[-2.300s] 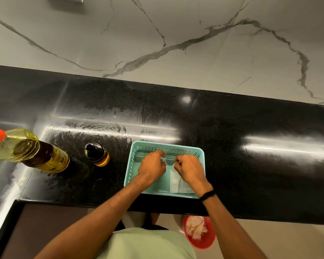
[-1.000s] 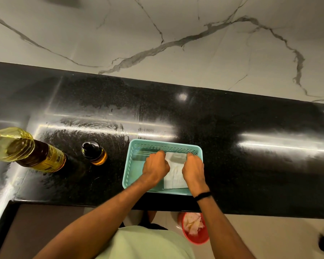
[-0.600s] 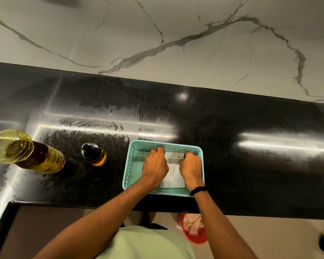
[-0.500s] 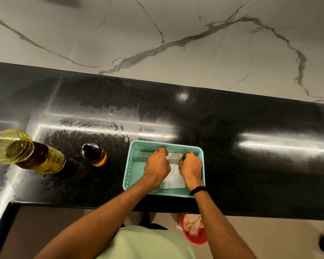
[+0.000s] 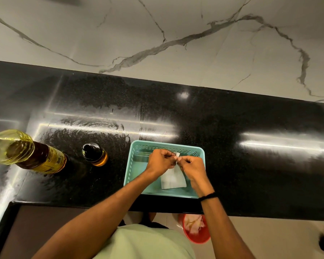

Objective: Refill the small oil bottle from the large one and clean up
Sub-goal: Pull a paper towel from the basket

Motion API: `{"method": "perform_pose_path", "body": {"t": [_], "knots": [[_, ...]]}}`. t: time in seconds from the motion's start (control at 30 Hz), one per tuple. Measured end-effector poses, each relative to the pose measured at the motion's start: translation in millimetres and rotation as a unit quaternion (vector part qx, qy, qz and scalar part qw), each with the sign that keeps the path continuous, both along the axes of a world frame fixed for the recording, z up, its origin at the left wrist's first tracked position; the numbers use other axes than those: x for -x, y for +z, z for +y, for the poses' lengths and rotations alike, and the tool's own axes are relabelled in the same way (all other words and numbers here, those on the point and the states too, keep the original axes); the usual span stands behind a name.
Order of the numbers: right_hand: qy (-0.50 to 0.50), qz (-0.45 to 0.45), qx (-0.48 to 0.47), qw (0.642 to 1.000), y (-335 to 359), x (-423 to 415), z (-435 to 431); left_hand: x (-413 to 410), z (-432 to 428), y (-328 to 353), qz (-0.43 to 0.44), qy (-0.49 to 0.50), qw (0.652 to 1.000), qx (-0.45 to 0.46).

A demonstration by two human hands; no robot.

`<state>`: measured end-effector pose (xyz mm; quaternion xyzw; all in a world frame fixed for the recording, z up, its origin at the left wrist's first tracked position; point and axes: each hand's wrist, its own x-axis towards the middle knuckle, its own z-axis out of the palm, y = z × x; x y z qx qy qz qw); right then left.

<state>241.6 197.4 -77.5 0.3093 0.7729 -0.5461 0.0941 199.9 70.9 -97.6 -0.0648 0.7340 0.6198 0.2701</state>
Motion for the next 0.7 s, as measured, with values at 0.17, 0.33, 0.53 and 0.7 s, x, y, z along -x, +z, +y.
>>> {"method": "perform_pose_path", "body": {"t": [0.17,0.33,0.53,0.7], "knots": [[-0.047,-0.003,0.092,0.995,10.5,-0.2,0.2,-2.6,-0.9,5.0,-0.052,0.032,0.996,-0.066],[-0.049,0.002,0.118,0.992,11.3,-0.8,-0.9,-4.8,-3.7,0.6,-0.017,0.022,0.998,-0.063],[-0.012,0.006,0.036,0.999,7.0,1.0,-1.3,-2.4,-3.2,-1.5,0.013,0.006,1.0,-0.021],[-0.024,0.005,0.064,0.998,3.5,0.4,-1.6,0.4,-6.1,0.7,0.016,-0.011,0.999,-0.035]]}}
